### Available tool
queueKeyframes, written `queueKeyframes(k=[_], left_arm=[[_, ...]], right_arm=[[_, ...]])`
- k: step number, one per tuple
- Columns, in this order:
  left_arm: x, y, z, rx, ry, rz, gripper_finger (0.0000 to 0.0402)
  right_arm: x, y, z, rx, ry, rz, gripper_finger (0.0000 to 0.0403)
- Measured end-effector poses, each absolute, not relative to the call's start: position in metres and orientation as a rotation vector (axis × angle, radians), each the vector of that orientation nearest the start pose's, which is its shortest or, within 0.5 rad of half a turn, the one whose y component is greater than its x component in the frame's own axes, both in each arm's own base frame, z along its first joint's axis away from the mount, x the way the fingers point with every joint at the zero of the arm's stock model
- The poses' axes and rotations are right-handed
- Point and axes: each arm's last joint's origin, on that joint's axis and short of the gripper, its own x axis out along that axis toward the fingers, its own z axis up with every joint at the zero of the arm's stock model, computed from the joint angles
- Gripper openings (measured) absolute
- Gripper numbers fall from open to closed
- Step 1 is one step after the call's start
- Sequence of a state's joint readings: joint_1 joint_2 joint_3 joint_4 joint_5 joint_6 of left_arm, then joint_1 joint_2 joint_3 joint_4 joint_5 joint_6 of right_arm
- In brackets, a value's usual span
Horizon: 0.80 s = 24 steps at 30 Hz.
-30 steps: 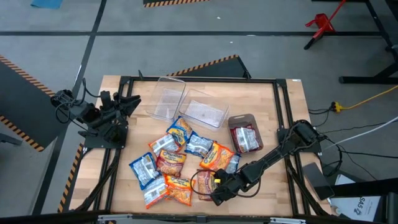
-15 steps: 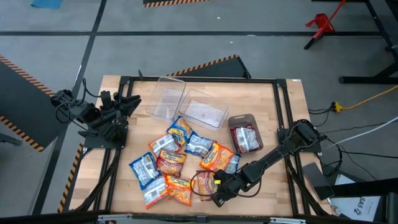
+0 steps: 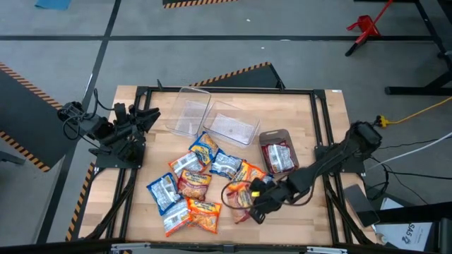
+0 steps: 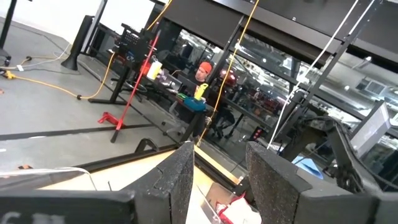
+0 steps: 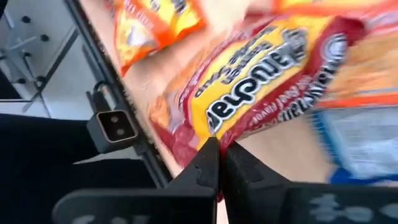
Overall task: Sort Maruchan noodles
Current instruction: Put the red noodle pack into the black bin
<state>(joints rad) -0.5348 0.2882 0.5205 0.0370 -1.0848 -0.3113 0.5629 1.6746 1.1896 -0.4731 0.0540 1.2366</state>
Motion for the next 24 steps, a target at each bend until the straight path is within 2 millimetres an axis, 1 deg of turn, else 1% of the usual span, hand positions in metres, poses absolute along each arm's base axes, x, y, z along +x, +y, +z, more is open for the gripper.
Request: queueKeyframes(k=[4,7,12,19,22,24], left_arm=[[0.073,-0.013,0.315,-0.5,-0.273,0.523,0.0141],[0.073,-0.013,0.315,-0.496,-0.272,0.525,0.0141],[0.073,-0.013,0.315,-0.496,-0.274,0.548,0.0141],[0.073,-0.013,0.315,-0.494,-0.272,0.55,0.0141],[0.073,-0.013,0.315,-0.494,-0.272,0.55,0.0141],[0.073,-0.013,0.315,-0.495,-0.273,0.549,0.0141]], right_arm=[[0.286,0.167,0.24,0.784,1.061,-0.197,0.0],[0.28,0.158,0.246,0.761,1.085,-0.227,0.0],[0.268,0.151,0.254,0.724,1.109,-0.253,0.0],[0.257,0.143,0.264,0.695,1.083,-0.313,0.0002],[0.257,0.146,0.263,0.691,1.126,-0.263,0.0022],[0.258,0.151,0.26,0.667,1.156,-0.203,0.0054]])
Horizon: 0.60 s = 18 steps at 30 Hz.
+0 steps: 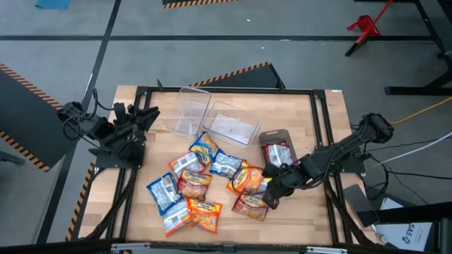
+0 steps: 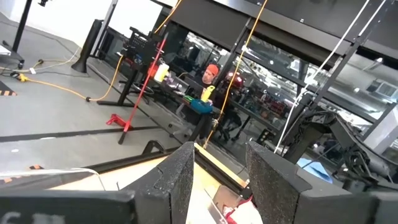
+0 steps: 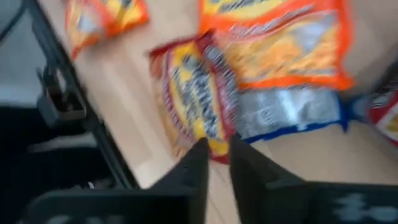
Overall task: Sort Maruchan noodles
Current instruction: Put the red noodle pack into the black bin
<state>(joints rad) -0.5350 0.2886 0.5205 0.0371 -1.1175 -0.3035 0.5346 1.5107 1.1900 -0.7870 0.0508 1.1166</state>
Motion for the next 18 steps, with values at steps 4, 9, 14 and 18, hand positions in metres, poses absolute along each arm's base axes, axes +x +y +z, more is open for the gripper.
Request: queueKeyframes(k=[4,9,14,18], left_arm=[[0.073,-0.013,0.315,-0.493,-0.272,0.55,0.0141],[0.073,-0.013,0.314,-0.491,-0.27,0.552,0.0141],[0.072,-0.012,0.314,-0.493,-0.272,0.58,0.0141],[0.072,-0.012,0.314,-0.491,-0.271,0.596,0.0141]], right_arm=[[0.265,0.162,0.247,0.586,1.176,-0.14,0.0152],[0.276,0.168,0.219,0.521,1.284,-0.127,0.0288],[0.289,0.17,0.188,0.528,1.414,-0.094,0.036],[0.294,0.174,0.17,0.509,1.465,-0.06,0.0361]])
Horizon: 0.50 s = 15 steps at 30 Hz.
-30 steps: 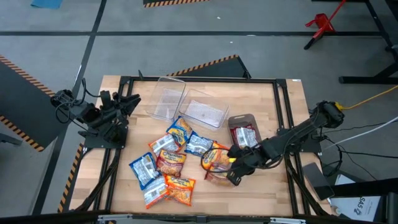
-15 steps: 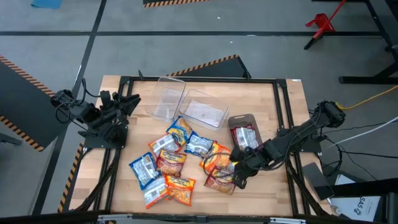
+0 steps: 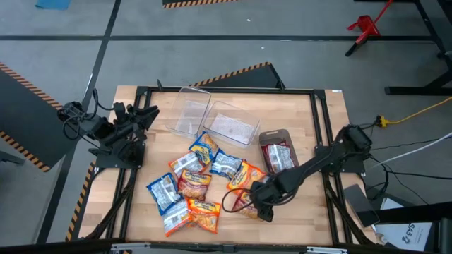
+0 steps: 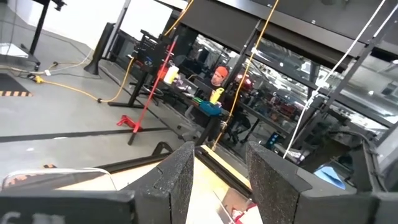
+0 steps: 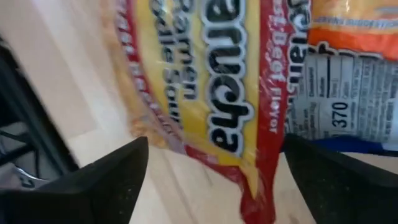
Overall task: Sort Maruchan noodles
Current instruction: Put the red noodle pack into the black bin
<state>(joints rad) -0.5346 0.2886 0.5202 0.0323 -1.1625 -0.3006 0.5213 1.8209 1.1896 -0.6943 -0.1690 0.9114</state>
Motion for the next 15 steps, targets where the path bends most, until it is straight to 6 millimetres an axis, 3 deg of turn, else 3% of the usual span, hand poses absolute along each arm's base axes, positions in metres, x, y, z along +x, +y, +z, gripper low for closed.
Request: queueKeyframes(k=[3,6,15], left_arm=[[0.0721,-0.0118,0.314,-0.473,-0.266,0.598,0.0141],[0.0721,-0.0118,0.314,-0.471,-0.265,0.599,0.0141],[0.072,-0.0117,0.3139,-0.468,-0.263,0.603,0.0141]], right_arm=[[0.2963,0.176,0.1627,0.505,1.478,-0.057,0.0337],[0.2965,0.1759,0.1608,0.5,1.48,-0.068,0.0288],[0.2967,0.1764,0.1609,0.487,1.481,-0.042,0.0056]])
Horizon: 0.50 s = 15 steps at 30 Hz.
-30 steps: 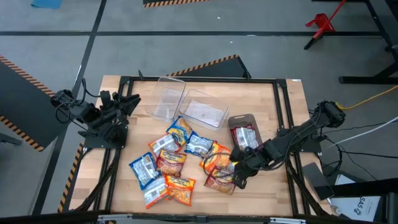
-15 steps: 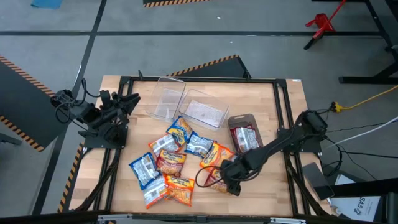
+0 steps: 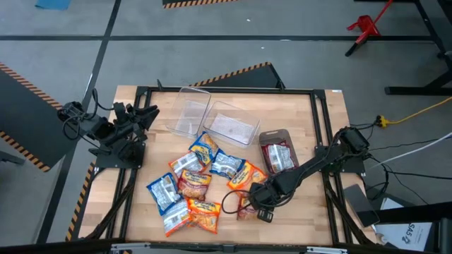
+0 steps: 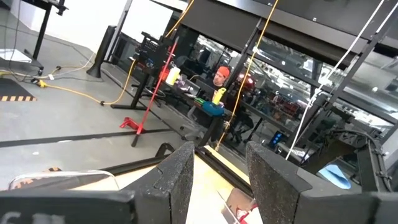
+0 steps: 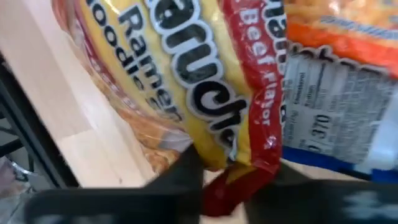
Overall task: Sort Maruchan noodles
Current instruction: Put the red noodle pack into the black bin
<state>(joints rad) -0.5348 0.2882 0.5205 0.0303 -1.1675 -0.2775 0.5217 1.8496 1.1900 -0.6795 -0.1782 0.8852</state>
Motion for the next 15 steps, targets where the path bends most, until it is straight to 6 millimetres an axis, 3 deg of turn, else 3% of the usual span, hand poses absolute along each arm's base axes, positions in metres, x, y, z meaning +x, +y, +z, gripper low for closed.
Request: queueKeyframes(k=[3,8,15], left_arm=[[0.072,-0.012,0.314,-0.468,-0.263,0.603,0.0141],[0.072,-0.012,0.314,-0.468,-0.263,0.603,0.0141],[0.072,-0.012,0.314,-0.468,-0.263,0.603,0.0141]], right_arm=[[0.296,0.177,0.161,0.497,1.492,-0.026,0.0011],[0.295,0.178,0.165,0.517,1.503,0.001,0.0003],[0.291,0.175,0.198,0.536,1.401,0.04,0.0]])
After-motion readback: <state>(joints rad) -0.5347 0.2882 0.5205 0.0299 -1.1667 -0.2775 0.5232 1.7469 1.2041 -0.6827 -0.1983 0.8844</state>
